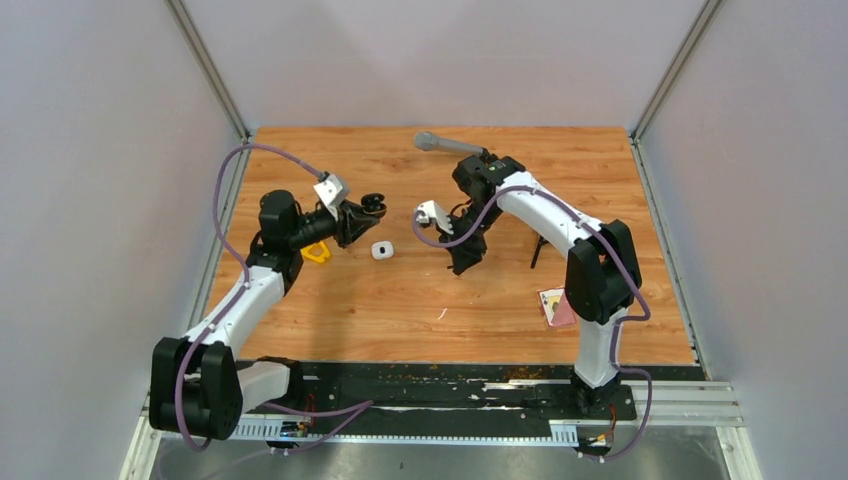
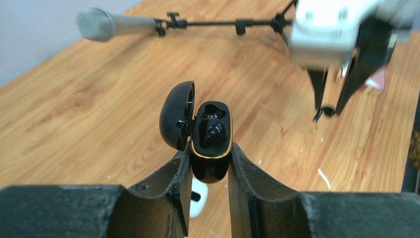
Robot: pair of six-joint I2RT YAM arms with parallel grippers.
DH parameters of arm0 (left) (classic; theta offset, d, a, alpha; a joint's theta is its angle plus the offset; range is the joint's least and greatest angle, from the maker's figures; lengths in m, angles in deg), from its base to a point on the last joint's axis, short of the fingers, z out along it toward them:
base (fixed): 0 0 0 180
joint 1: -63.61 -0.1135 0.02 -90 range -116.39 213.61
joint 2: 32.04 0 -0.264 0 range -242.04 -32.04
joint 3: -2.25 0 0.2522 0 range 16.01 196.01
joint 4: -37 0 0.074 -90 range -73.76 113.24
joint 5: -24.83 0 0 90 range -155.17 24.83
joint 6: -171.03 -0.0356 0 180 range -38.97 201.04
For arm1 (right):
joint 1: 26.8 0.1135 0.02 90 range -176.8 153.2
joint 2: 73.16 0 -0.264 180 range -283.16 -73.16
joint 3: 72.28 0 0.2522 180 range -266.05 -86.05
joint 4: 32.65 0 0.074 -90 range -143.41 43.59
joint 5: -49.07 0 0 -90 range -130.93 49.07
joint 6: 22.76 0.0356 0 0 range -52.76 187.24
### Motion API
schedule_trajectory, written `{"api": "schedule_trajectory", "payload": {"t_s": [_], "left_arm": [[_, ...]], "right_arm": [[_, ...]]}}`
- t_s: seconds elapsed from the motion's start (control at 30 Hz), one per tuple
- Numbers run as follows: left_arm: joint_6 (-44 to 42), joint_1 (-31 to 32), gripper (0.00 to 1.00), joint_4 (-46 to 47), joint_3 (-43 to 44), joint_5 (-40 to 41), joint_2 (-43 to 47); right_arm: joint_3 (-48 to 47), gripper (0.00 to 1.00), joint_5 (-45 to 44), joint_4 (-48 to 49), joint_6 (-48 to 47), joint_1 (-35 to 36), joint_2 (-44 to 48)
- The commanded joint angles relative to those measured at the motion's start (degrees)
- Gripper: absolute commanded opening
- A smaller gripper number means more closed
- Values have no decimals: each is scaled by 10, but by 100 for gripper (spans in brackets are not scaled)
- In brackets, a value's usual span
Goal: Insert the wireless bluetooth earbuds into the charging case
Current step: Pick up the earbud from the center of the board, then place the earbud in the charging case.
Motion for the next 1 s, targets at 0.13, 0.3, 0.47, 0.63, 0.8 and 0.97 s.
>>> {"api": "schedule_trajectory", "payload": {"t_s": [0.13,0.3,0.47,0.63,0.8,0.97], "left_arm": [[-240,28,0,15,-58,-79,-22],[-275,62,0,103,-114,-75,-29],[-225,101,0,302,-182,-30,-47],[-221,144,0,391,-212,25,-67],[-240,176,0,391,-216,42,-73],[-224,203,0,398,-213,47,-74]], "right_arm": [[-146,7,32,-125,125,-5,-8],[-197,7,55,-139,201,-6,-16],[-223,8,70,-151,283,-7,-30],[-238,8,95,-164,335,-22,-48],[-232,8,111,-152,375,-27,-48],[-232,8,122,-142,393,-26,-50]]}}
